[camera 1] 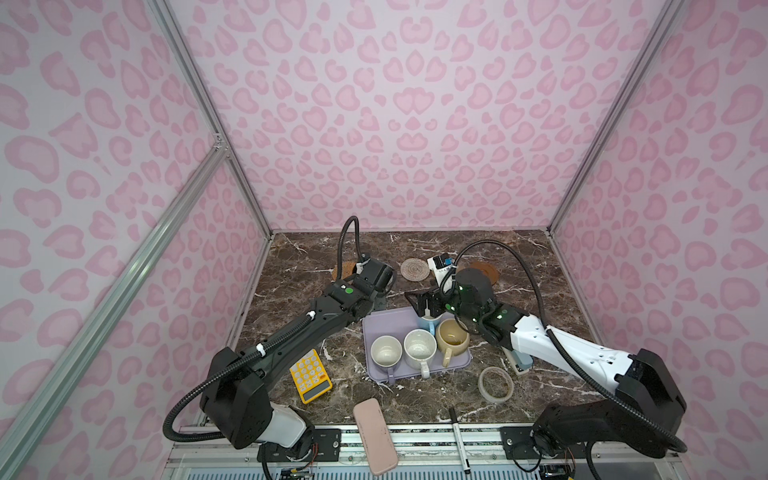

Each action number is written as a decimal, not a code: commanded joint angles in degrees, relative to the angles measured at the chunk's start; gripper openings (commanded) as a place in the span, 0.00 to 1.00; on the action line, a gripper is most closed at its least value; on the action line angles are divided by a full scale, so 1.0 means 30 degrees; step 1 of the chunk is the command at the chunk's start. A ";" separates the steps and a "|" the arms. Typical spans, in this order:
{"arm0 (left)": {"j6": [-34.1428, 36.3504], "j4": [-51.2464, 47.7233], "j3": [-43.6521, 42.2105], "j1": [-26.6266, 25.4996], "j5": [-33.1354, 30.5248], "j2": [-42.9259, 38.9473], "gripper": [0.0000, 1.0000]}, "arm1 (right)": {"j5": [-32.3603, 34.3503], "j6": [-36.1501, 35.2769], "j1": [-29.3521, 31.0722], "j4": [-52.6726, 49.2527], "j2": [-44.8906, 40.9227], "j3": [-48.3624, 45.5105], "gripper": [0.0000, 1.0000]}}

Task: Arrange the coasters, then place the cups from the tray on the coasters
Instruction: 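Carry the black mug with left gripper toward the woven rattan coaster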

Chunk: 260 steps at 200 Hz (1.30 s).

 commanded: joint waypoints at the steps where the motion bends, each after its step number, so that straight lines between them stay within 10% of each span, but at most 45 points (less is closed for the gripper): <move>1: 0.0722 0.1169 0.0346 0.1058 -0.0191 -0.0011 0.02 | 0.0132 0.0572 0.0050 0.1085 0.1024 0.0870 0.99; 127: 0.2228 0.5087 0.2042 0.5603 0.1334 0.5293 0.02 | 0.0098 0.0380 -0.0008 0.2922 0.6681 0.4190 0.94; 260: 0.3006 0.5698 0.4118 0.6641 0.2351 0.9077 0.02 | -0.0834 0.0372 -0.0627 0.1677 0.7794 0.5458 0.95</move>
